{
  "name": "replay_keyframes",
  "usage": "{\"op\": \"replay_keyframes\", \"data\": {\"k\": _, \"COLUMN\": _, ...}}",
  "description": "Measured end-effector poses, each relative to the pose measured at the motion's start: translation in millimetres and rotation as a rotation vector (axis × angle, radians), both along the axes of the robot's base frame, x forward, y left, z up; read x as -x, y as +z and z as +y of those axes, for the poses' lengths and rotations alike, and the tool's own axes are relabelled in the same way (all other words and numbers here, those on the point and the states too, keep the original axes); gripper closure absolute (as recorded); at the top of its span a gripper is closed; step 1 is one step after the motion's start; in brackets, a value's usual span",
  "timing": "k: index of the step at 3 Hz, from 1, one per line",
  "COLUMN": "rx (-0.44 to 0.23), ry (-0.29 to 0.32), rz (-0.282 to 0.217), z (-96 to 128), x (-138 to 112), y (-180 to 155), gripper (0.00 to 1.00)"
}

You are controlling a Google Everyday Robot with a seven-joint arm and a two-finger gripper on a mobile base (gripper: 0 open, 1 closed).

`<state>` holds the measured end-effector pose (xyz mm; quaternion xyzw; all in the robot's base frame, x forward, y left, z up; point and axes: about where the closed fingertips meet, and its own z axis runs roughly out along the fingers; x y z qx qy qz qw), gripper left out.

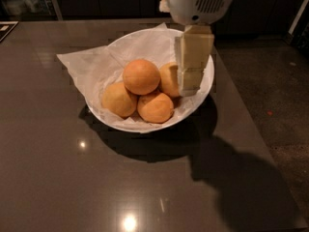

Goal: Pick orange from white bowl

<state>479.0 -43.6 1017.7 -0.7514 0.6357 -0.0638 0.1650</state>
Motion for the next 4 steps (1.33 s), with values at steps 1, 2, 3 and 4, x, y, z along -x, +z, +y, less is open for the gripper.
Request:
{"op": "replay_keyframes", "data": {"k": 1, "rx": -0.008, "ry": 0.013, "rz": -0.022, "z": 7.8, "x": -0.1, "y": 6.3, "gripper": 0.00}}
{"op": "replay_keyframes", "data": {"k": 2, "rx": -0.045, "ry": -0.030, "rz": 0.008, "z": 17.9, "x": -10.8, "y": -5.5, "gripper": 0.00}}
{"op": "replay_keyframes", "data": {"k": 3, "rx": -0.061, "ry": -0.088, "rz": 0.079, "z": 31.1, "x": -21.4, "y": -28.0, "gripper": 0.00}}
{"op": "replay_keyframes", "data": {"k": 4, "rx": -0.066, "ry": -0.141, "rz": 0.130, "z": 38.5, "x": -27.4, "y": -43.7, "gripper": 0.00}}
